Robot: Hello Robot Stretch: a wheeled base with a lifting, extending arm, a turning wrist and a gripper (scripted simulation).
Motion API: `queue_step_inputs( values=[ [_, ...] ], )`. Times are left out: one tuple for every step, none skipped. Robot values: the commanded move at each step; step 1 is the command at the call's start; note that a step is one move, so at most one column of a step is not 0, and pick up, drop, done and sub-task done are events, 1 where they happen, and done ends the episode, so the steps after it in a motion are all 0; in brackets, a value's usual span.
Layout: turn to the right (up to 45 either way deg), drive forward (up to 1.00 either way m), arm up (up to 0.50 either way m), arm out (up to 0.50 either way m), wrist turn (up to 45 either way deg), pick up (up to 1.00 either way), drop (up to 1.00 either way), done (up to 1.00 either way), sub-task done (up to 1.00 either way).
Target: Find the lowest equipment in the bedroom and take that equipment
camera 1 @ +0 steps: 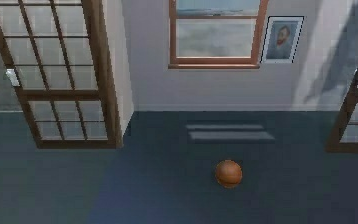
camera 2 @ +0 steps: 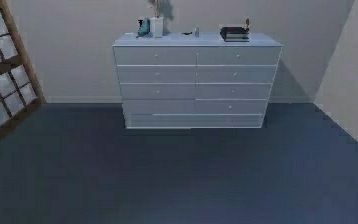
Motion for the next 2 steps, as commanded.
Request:
queue_step_inputs(
  values=[
    [0.0, 0.6, 0.0, 0.0, 0.0, 0.0, 0.0, 0.0, 0.0],
    [-45.0, 0.0, 0.0, 0.0, 0.0, 0.0, 0.0, 0.0, 0.0]
  ],
)
